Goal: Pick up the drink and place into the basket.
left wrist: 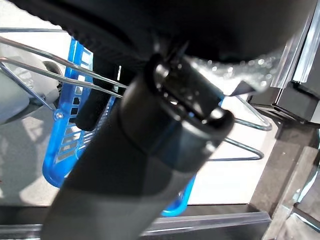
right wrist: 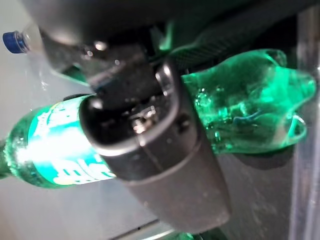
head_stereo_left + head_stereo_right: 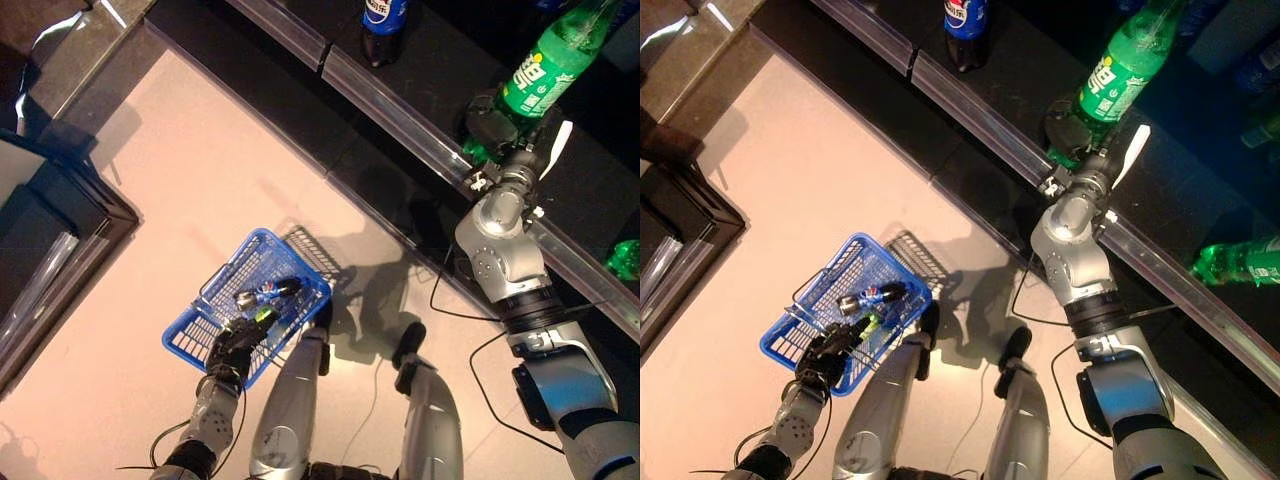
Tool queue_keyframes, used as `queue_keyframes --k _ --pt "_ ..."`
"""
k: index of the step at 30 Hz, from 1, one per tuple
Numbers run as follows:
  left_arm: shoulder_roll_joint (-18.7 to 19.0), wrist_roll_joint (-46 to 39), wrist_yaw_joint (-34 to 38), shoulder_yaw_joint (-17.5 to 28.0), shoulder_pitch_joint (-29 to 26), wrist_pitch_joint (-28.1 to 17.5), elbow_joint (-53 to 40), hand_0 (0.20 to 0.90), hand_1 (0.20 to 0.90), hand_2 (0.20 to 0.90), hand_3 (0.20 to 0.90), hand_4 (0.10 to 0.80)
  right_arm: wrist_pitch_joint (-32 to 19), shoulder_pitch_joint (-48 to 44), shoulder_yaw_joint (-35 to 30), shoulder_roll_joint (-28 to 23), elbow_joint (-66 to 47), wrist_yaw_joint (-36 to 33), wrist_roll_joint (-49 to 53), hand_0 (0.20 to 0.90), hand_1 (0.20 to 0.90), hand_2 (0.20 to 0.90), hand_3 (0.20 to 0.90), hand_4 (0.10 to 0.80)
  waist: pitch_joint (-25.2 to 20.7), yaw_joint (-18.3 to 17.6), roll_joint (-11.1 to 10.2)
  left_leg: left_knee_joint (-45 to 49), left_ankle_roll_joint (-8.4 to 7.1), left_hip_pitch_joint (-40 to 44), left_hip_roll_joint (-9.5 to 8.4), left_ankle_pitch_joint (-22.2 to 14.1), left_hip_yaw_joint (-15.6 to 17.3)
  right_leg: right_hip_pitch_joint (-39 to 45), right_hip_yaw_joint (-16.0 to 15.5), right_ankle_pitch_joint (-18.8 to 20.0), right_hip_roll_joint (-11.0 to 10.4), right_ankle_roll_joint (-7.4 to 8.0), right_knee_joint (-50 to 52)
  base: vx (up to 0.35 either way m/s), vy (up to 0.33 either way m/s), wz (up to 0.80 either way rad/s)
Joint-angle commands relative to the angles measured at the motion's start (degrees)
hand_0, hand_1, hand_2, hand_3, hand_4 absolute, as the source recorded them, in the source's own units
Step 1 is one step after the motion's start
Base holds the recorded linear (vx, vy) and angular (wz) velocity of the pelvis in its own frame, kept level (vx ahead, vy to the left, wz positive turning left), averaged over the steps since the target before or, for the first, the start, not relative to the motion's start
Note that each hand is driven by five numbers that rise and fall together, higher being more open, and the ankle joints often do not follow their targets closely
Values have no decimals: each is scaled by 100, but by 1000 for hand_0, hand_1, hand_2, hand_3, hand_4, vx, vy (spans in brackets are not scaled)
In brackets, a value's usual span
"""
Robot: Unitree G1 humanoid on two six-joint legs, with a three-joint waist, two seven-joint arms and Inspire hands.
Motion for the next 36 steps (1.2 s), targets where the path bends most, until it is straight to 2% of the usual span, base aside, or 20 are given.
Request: queue_keyframes --k 1,4,9,15,23,29,36 --pt "-30 19 -627 -58 619 -598 -1412 300 300 300 200 100 -630 -66 -183 -462 -1858 510 -935 300 300 300 200 100 -127 -68 238 8 84 634 -280 -455 -567 599 -434 -606 207 -247 599 -56 -42 1" --pt "-82 142 -602 36 705 -640 -1629 300 300 300 200 100 -593 439 -171 -299 -2476 900 -1261 300 300 300 200 100 -127 -146 186 -38 35 971 -250 -480 -567 953 -450 -684 247 -295 571 -27 -44 0" --pt "-129 238 -682 213 849 -612 -1796 300 300 300 200 100 -633 1202 -135 -256 -3306 1482 -1251 300 300 300 200 100 -164 -279 112 -275 -95 1625 -140 -452 -511 1601 -447 -775 334 -338 407 -21 -49 6" --pt "-210 391 -711 379 1127 -544 -1947 300 300 300 200 100 -674 2100 81 -185 -3954 2330 -924 300 300 300 200 100 -739 -434 3 -717 -259 2147 32 -328 -409 2157 -377 -751 486 -338 -98 23 -30 -6" --pt "-126 451 -711 434 1403 -364 -2645 300 300 300 200 100 -500 2804 600 -163 -4334 3122 -391 300 300 300 200 100 -1321 -415 -27 -1091 -388 2527 111 -154 -385 2643 -339 -681 594 -298 -588 44 -16 -3" --pt "-14 396 -904 360 1532 -138 -3327 300 300 300 200 100 -318 2762 1109 -58 -4317 3272 -288 300 300 300 200 100 -1487 -240 0 -1212 -419 2598 107 -66 -501 2789 -452 -650 612 -309 -734 7 -22 8" --pt "230 245 -1060 199 1617 171 -4434 300 300 300 200 100 -170 2648 1620 54 -4148 2927 -195 300 300 300 200 100 -1487 23 48 -1281 -436 2620 43 16 -769 2917 -674 -605 555 -300 -829 -15 -22 21"
